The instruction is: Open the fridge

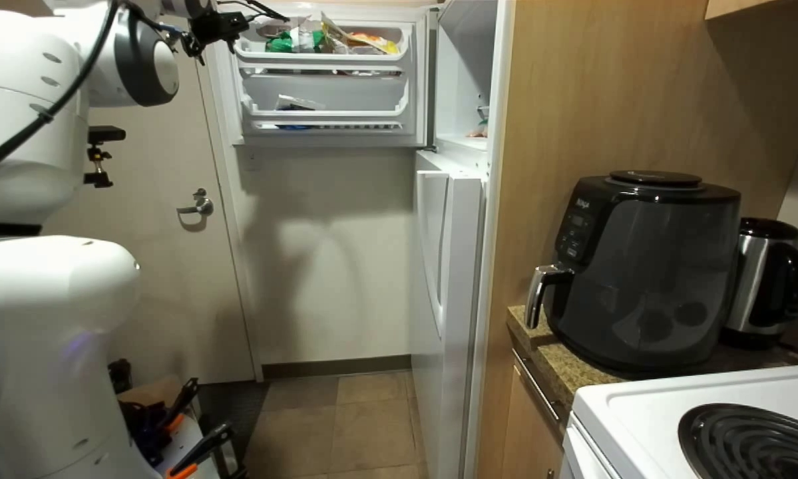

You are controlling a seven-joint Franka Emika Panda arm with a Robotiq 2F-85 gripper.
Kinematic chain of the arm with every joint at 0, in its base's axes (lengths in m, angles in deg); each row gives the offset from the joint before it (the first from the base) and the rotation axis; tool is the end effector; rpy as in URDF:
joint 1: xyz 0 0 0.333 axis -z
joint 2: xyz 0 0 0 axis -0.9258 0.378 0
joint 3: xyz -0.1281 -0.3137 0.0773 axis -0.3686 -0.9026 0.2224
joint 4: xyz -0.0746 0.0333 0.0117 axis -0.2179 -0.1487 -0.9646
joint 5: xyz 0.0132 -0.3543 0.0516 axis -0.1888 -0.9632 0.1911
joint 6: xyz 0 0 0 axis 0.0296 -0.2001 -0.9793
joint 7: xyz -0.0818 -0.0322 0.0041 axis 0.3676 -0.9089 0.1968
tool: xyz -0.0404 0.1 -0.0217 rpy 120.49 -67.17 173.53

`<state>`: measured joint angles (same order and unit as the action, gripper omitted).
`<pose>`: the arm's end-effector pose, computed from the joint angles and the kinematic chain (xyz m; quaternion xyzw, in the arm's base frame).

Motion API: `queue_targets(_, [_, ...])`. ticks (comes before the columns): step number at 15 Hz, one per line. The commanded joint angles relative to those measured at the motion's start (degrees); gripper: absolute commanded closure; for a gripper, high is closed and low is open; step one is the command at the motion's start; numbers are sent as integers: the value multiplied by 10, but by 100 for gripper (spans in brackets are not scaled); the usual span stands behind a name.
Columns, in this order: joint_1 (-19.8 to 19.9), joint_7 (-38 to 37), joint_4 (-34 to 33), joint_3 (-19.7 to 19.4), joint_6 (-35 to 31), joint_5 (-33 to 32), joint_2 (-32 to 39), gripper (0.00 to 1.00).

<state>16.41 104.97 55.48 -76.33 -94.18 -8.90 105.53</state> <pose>0.3970 0.5602 0.7886 -0.6213 -0.6360 -0.4358 0.1396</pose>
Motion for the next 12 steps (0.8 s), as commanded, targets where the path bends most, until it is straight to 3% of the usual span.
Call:
queue_targets(1, [-4, -8, -27, -8, -10, -10, 20, 0])
queue_targets(5, [-6, -3, -39, -8, 4, -9, 30, 0])
queue_targets(12, [-3, -82, -27, -19, 93, 7, 1, 0])
